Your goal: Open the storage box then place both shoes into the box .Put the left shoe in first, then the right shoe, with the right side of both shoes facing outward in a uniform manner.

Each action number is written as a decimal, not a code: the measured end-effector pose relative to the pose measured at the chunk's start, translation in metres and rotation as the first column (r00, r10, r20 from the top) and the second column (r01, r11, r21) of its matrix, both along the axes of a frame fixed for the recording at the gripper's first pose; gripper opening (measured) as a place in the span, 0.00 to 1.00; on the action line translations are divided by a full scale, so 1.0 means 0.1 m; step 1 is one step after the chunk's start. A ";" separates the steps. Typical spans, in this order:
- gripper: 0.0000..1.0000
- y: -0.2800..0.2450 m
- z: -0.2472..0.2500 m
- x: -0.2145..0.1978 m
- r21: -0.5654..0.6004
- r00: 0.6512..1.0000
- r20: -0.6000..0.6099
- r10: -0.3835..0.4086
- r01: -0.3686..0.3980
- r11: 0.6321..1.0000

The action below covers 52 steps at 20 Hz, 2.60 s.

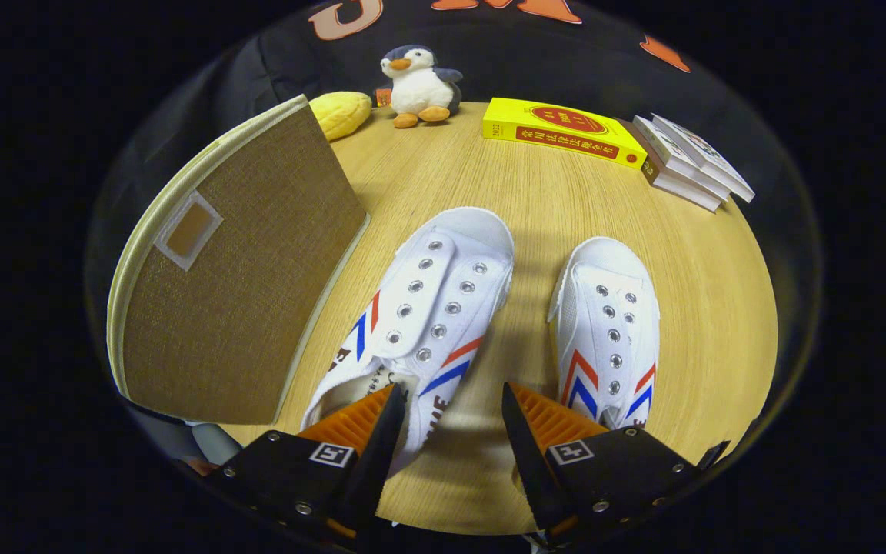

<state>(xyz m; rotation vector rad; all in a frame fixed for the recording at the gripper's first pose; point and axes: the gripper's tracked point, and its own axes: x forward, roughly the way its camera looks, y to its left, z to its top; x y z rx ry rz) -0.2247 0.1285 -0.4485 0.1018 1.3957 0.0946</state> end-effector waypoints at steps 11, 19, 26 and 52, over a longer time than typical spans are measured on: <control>0.57 0.10 -0.06 0.14 0.127 0.994 0.022 -0.110 0.106 0.986; 0.36 0.17 -0.07 0.15 0.260 0.974 -0.049 -0.220 0.225 0.939; 0.09 0.10 -0.01 0.22 0.302 0.943 -0.042 -0.329 0.326 0.896; 0.05 0.66 1.90 1.23 0.508 0.933 0.176 -0.315 0.188 0.841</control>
